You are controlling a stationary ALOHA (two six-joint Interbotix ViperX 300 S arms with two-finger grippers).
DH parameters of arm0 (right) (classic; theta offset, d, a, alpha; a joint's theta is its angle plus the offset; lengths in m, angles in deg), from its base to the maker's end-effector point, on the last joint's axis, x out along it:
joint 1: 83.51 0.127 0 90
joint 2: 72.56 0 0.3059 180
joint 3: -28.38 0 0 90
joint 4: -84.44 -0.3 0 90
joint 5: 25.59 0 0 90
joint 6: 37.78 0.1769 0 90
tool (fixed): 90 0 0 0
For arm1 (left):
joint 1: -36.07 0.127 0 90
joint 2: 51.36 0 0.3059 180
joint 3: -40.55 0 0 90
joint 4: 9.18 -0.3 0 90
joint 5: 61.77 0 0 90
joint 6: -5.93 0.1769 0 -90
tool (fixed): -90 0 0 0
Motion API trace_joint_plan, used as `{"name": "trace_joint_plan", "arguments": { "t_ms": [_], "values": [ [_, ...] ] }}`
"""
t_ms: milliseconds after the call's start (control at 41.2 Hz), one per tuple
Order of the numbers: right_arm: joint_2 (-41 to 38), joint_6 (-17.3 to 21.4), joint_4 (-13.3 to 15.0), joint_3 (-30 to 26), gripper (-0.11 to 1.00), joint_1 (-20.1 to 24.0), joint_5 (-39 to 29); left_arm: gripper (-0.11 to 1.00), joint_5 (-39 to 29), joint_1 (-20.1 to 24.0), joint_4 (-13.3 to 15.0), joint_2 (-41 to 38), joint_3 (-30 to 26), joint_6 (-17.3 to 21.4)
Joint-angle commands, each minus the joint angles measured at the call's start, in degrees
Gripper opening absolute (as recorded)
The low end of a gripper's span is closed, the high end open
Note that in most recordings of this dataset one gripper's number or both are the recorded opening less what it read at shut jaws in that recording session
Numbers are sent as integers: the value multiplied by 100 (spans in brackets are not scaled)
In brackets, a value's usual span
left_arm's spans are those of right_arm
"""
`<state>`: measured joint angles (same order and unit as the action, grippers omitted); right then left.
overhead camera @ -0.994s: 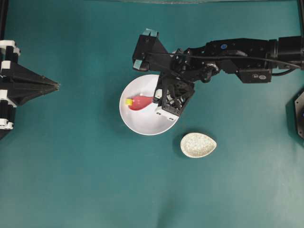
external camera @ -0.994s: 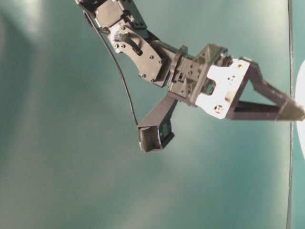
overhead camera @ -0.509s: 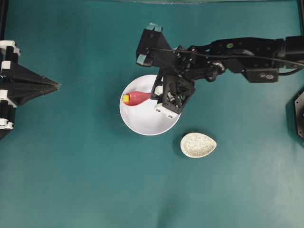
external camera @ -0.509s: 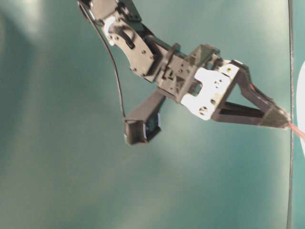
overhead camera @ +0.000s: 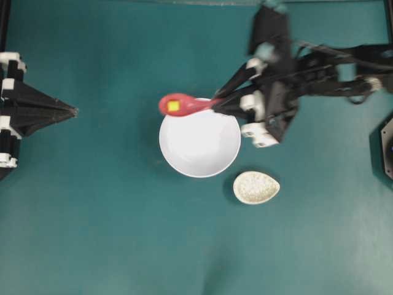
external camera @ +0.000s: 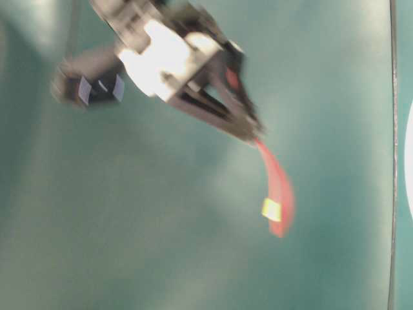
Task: Scoop the yellow hexagonal prism block from the bowl with a spoon using the right arm.
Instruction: 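Raise the spoon with the block up and out of the bowl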
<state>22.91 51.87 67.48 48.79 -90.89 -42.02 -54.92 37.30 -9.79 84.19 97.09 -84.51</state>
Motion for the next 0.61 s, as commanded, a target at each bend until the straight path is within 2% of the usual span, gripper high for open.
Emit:
{"name": "trace_joint_plan", "arguments": {
  "t_ms": [0, 145, 582],
  "values": [
    [466, 9, -44, 132, 23, 18, 158, 1, 26, 9, -18, -53, -97, -9],
    [738, 9, -53, 334, 23, 18, 334, 1, 35, 9, -9, -44, -105, 0],
    [773, -53, -35, 360, 23, 9, 299, 1, -88, 9, -18, -53, -97, 0]
  ]
}}
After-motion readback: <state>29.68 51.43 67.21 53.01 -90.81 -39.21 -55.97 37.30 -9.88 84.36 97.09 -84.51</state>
